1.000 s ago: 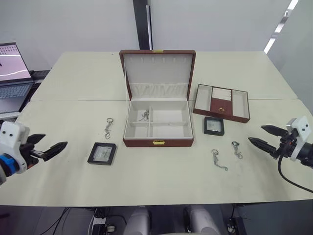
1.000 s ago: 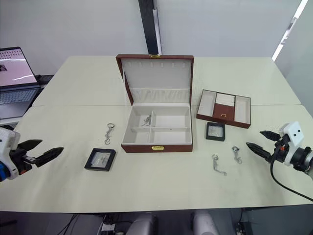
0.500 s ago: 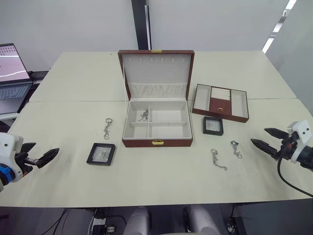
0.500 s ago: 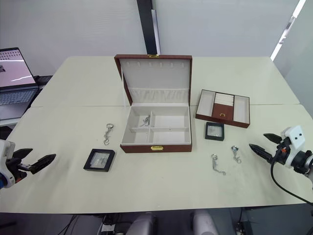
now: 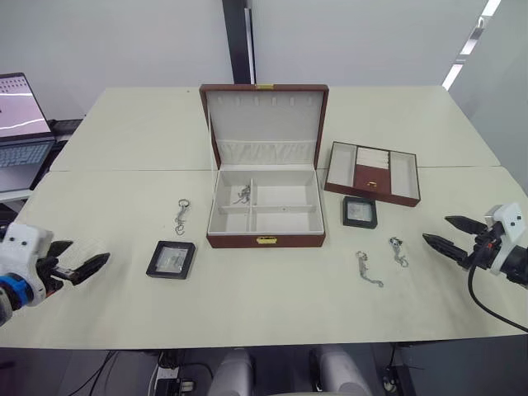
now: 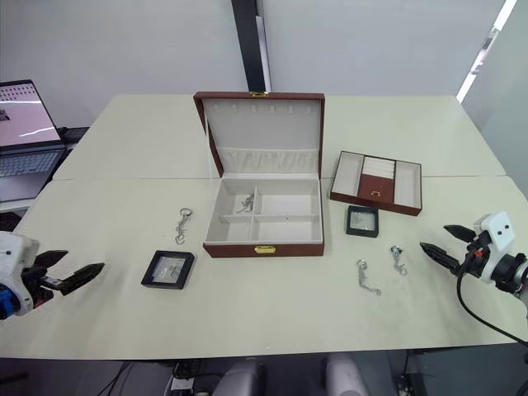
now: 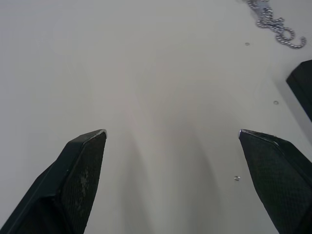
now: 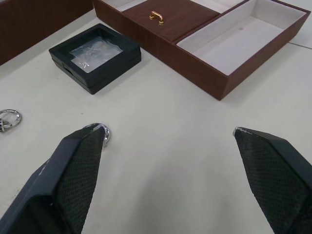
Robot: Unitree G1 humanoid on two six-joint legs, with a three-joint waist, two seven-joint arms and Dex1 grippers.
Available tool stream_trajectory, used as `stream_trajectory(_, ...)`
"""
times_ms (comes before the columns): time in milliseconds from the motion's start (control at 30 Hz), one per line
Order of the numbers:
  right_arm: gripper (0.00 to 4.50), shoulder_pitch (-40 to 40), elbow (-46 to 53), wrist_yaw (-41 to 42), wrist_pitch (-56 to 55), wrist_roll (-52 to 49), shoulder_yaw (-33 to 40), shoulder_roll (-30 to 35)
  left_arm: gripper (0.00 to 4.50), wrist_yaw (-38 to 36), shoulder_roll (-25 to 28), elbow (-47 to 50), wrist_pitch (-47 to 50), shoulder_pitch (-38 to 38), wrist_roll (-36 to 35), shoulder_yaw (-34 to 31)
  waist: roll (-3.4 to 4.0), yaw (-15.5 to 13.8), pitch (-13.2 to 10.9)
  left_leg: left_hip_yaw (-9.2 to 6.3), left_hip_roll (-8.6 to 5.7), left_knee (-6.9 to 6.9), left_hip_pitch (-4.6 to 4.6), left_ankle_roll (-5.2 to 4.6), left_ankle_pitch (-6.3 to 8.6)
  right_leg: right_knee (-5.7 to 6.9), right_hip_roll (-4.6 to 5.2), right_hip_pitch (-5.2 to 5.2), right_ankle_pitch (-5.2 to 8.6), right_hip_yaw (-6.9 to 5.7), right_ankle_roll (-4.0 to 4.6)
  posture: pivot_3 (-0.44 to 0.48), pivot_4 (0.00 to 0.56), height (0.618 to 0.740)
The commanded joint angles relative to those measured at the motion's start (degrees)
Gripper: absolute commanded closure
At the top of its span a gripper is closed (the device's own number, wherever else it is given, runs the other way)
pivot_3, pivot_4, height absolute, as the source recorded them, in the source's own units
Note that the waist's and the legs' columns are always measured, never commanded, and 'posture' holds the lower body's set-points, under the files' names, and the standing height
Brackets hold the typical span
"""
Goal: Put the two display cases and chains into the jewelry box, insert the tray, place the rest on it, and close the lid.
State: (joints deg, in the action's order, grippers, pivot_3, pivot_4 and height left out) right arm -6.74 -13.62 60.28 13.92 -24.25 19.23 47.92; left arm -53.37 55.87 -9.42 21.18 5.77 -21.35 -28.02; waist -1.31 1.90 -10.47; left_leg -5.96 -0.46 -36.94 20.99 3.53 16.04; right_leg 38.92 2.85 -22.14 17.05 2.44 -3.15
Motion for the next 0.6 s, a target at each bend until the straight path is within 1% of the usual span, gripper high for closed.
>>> stream_trajectory(33,0.00,-1.51,5.24,2.03,1.49,-2.75,0.53,1.05,0.01,-4.60,3.63,1.77,-2.18,-1.74,1.08,2.31,0.01,0.06,-0.01,0.00,0.00,0.00,0.00,0.00,0.00,0.01,0.00,0.00,0.00,0.00,0.00,0.000,0.150,0.740)
stream_trajectory(67,0.00,-1.50,6.65,2.44,1.95,-3.07,0.10,0.86,0.01,-6.03,4.30,2.09,-2.40,-2.06,1.04,3.07,0.01,0.10,-0.01,0.01,0.00,0.00,-0.01,0.00,0.00,0.01,-0.01,-0.01,0.00,0.00,0.00,0.000,0.150,0.740)
stream_trajectory(167,0.00,-0.83,16.42,4.29,4.47,-5.48,-2.53,0.55,0.01,-13.50,8.38,5.14,-3.03,-3.84,0.43,6.64,0.03,0.17,-0.02,0.01,0.01,0.02,0.00,0.00,0.00,0.01,-0.05,-0.03,0.00,0.00,0.01,0.000,0.150,0.740)
stream_trajectory(267,0.00,-1.07,23.89,4.68,8.09,-9.10,-3.22,0.73,0.01,-18.66,11.39,6.92,-3.93,-5.94,0.57,9.39,0.07,0.09,-0.04,-0.01,0.03,0.01,0.01,0.00,0.00,0.02,-0.10,-0.03,0.00,0.00,0.00,0.000,0.150,0.740)
stream_trajectory(400,0.00,-1.92,32.86,3.99,12.05,-12.51,-4.86,1.01,0.01,-24.37,14.80,6.15,-7.62,-9.81,3.50,15.04,0.09,0.03,-0.06,-0.02,0.02,0.00,0.03,0.00,0.00,0.01,-0.11,-0.03,0.00,-0.02,0.00,0.000,0.150,0.740)
stream_trajectory(467,0.00,-2.28,36.04,3.93,12.93,-12.94,-6.26,1.17,0.01,-26.35,15.38,5.10,-10.29,-11.95,5.70,18.47,0.11,0.04,-0.06,-0.01,0.02,0.01,0.03,-0.01,0.00,0.00,-0.11,-0.03,0.00,-0.02,0.00,0.000,0.150,0.740)
stream_trajectory(600,0.00,-1.75,40.27,3.87,12.78,-11.92,-8.92,1.35,0.01,-28.49,14.49,3.32,-13.73,-16.09,8.62,23.63,0.10,0.03,-0.07,-0.02,0.04,0.00,0.05,-0.01,0.00,0.00,-0.17,-0.04,0.00,-0.03,0.00,0.000,0.150,0.740)
